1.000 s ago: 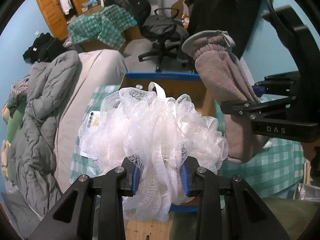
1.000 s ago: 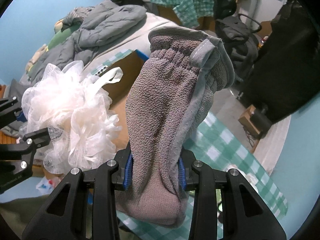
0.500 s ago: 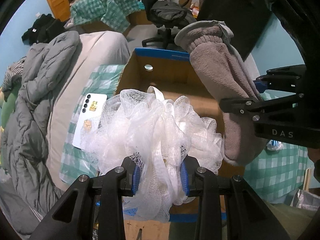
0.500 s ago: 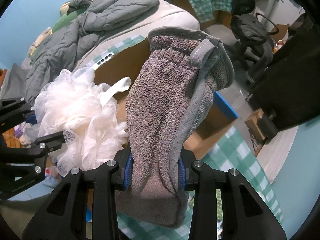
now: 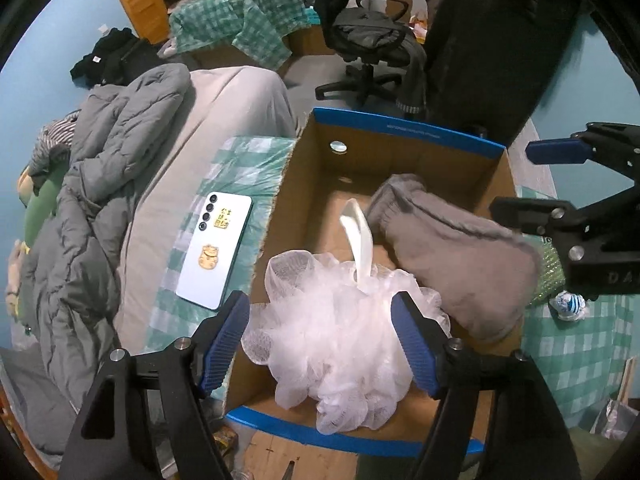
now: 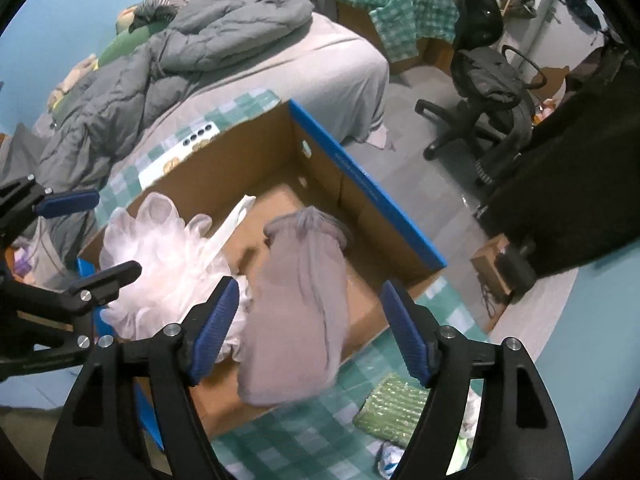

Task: Organize soft objects
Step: 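Lower the puff into the box and open the left gripper while the right releases the mitt there, then move both grippers back over the remaining items on the table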

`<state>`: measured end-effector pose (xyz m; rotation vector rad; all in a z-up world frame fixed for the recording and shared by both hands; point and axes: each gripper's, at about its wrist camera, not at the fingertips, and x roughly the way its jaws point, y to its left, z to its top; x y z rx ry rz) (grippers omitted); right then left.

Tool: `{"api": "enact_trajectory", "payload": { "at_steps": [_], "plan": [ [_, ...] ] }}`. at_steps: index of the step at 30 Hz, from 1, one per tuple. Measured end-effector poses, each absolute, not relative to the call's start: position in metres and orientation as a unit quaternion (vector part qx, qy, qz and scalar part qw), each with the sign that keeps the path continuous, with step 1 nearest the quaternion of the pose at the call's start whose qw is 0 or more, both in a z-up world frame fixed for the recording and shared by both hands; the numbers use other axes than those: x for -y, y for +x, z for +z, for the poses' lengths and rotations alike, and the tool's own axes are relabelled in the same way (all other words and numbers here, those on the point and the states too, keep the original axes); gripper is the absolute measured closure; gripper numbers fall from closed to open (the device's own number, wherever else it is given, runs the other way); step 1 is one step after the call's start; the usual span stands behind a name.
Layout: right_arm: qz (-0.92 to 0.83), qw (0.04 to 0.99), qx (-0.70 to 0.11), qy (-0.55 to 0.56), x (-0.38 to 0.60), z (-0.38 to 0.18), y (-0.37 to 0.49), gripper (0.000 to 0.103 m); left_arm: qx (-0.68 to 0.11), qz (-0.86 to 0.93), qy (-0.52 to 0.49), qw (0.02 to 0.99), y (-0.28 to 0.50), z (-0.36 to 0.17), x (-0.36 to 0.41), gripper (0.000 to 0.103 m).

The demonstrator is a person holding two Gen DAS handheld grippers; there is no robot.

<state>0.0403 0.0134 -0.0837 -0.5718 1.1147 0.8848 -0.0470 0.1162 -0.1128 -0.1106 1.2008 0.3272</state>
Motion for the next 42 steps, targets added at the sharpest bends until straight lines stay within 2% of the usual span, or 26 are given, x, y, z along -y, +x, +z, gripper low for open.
{"api": "enact_trajectory", "payload": {
  "at_steps": [5,8,19,42],
  "plan": [
    [0.392,0.731,-0.499,-0.253,-0.003,-0.073,0.044,0.027,-0.554,0.146,-0.057,0.818,-0.049,-0.102,-0.114,0.028],
    [0.388,0.736,-0.496,-0.250,0.004,-0.068,0.043,0.027,-0.548,0.137,-0.053,0.824,-0.048,-0.094,-0.104,0.023],
    [0.365,0.750,-0.498,-0.238,0.050,-0.059,0.046,0.027,-0.541,0.099,-0.022,0.835,-0.041,-0.080,-0.065,0.023],
    [0.286,0.778,-0.524,-0.194,0.192,-0.065,0.077,0.027,-0.552,0.018,0.029,0.833,-0.010,-0.090,0.019,0.022]
  ]
}}
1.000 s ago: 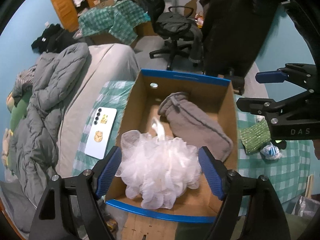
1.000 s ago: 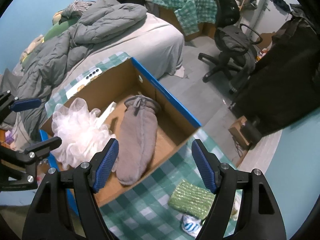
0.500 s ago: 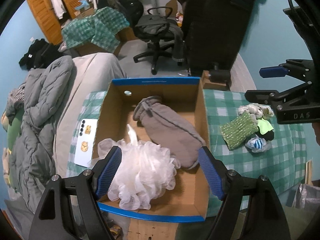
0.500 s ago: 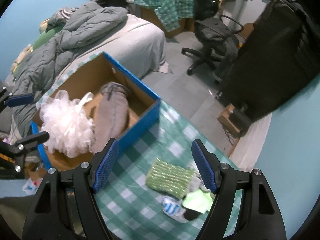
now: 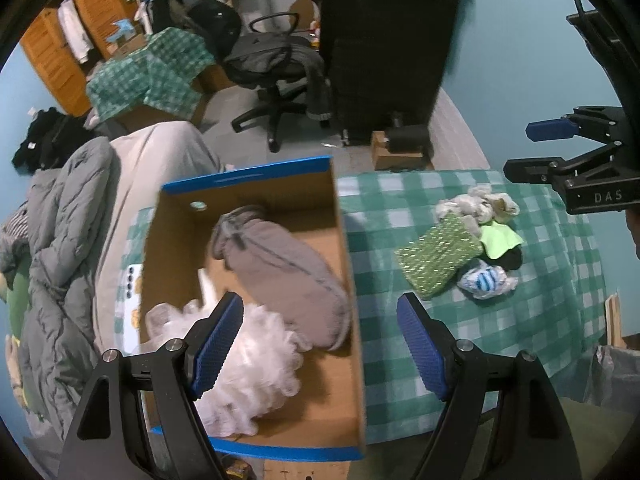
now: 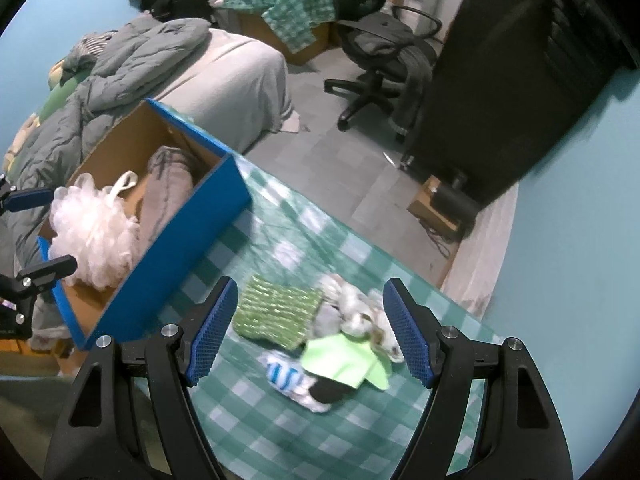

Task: Organize soft objects
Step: 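Move both grippers back over the remaining items on the table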

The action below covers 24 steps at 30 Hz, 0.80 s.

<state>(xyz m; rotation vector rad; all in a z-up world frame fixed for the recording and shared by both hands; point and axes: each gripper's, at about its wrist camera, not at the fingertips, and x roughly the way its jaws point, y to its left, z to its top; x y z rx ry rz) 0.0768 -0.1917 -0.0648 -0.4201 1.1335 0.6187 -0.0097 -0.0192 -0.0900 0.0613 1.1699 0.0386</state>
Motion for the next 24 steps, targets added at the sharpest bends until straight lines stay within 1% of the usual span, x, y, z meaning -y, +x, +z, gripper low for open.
{"api": "enact_trajectory", "payload": {
  "at_steps": [13,20,22,24],
  "plan": [
    [0.285,0.771,-0.540,-0.182,0.253,-0.089,0.091,0.027,-0.567,-0.032,0.074,0.819,0.026,-0.116,0.084,0.021],
    [0.293,0.758,-0.554,-0.179,0.271,-0.110,0.102,0.027,-0.590,-0.049,0.071,0.803,0.039,-0.139,0.103,0.021],
    [0.298,0.753,-0.559,-0.178,0.273,-0.118,0.104,0.027,-0.597,-0.054,0.061,0.798,0.044,-0.148,0.107,0.018],
    [0.306,0.745,-0.566,-0.177,0.273,-0.126,0.107,0.027,-0.606,-0.054,0.057,0.792,0.048,-0.155,0.110,0.017]
  ]
}}
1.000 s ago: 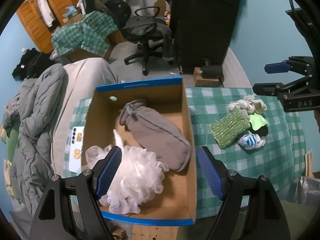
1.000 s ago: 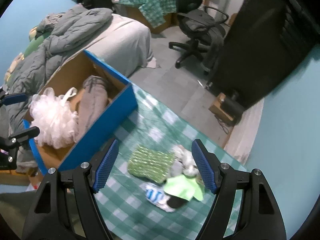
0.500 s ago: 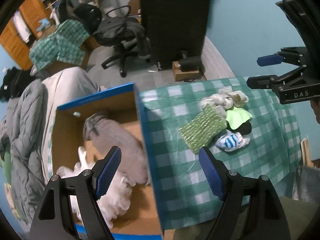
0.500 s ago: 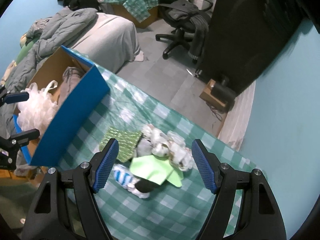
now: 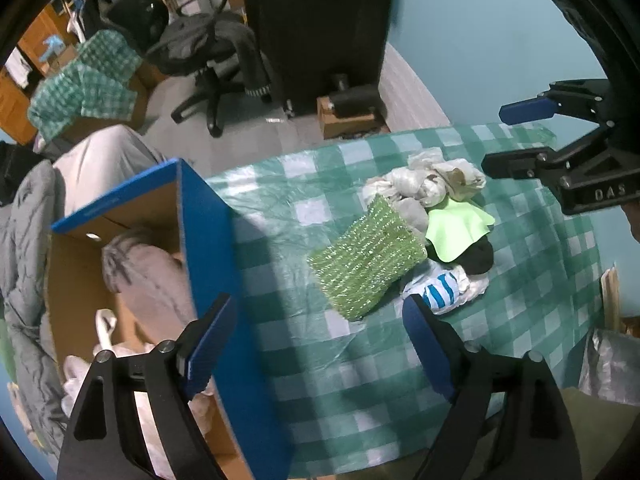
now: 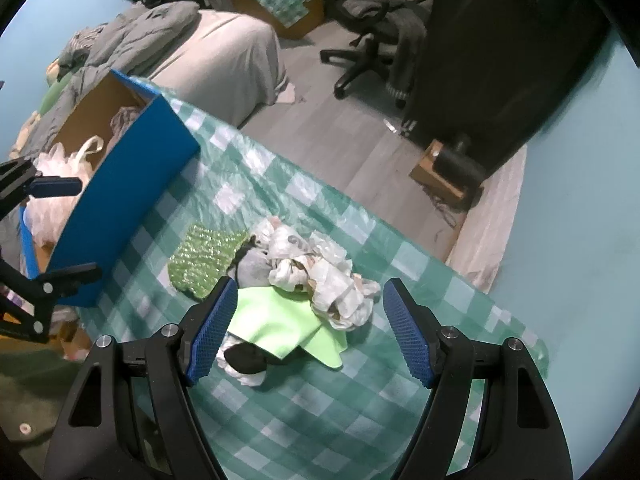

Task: Organize soft objects
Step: 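Move both grippers back over the remaining items on the table, then grasp the green glittery scrubber with the left gripper while the right grasps the white plastic bags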

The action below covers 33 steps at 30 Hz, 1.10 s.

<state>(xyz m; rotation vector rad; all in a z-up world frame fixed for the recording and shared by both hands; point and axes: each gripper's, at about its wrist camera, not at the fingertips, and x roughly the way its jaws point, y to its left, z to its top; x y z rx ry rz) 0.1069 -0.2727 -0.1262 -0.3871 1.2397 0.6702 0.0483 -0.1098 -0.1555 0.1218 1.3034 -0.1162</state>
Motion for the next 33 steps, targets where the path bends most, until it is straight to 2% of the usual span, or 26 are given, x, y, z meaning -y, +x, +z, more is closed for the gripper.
{"api": "enact_trajectory", "payload": {
  "at_steps": [30,33],
  "plan": [
    [0.357,0.655,-0.626,-0.229,0.246,-0.223,0.137,0.028,-0.668,-0.117,0.100,0.728,0.087,-0.245,0.144,0.016],
    [0.363,0.645,-0.635,-0.222,0.243,-0.229,0.140,0.034,-0.667,-0.117,0.102,0.729,0.088,-0.250,0.142,0.017]
  ]
}}
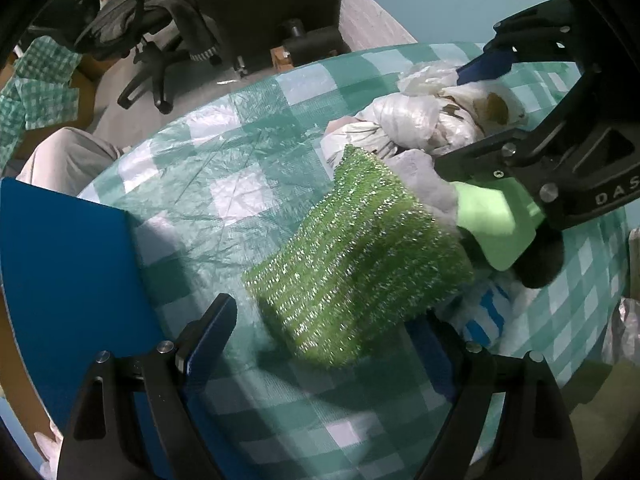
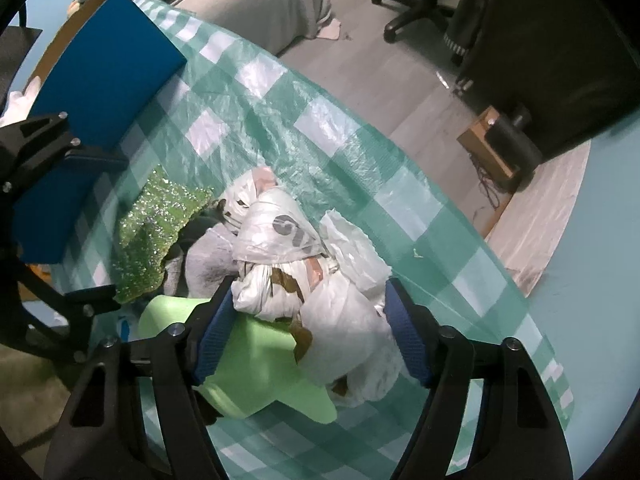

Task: Organize soft objects
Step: 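Grasp the green glittery scrubber with the left gripper while the right grasps the white plastic bags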

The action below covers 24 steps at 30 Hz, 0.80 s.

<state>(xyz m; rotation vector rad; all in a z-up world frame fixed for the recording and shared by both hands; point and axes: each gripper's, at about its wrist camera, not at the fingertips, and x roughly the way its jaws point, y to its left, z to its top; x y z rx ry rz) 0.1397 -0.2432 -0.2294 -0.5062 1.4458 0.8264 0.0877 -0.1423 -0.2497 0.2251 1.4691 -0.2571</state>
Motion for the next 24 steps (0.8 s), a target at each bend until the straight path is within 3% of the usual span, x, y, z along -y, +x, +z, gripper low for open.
{"api": "enact_trajectory", "payload": {
  "at_steps": [2,4,6,9,11,24],
  "plan": [
    [0.366,0.642,-0.638,-0.217,0.242,-0.232,0.141,0.041,-0.666,-0.123,0.091,0.730,0.088,-0.250,0.140,0.017],
    [0.369,0.640,-0.640,-0.212,0.241,-0.233,0.141,0.048,-0.666,-0.136,0.082,0.729,0.088,-0.250,0.139,0.025],
    [0.372,0.640,-0.639,-0.211,0.242,-0.231,0.139,0.053,-0.667,-0.143,0.079,0.727,0.088,-0.249,0.138,0.057],
    [0.377,0.639,-0.638,-0.206,0.244,-0.227,0.137,0.059,-0.670,-0.147,0.078,0.724,0.084,-0.250,0.138,0.079],
    [0.380,0.640,-0.636,-0.204,0.246,-0.224,0.135,0.060,-0.668,-0.151,0.077,0.724,0.080,-0.249,0.139,0.087],
    [0.362,0.682,-0.615,-0.161,0.273,-0.192,0.125,0.060,-0.659,-0.119,0.044,0.742,0.062,-0.228,0.128,0.092]
  ]
}}
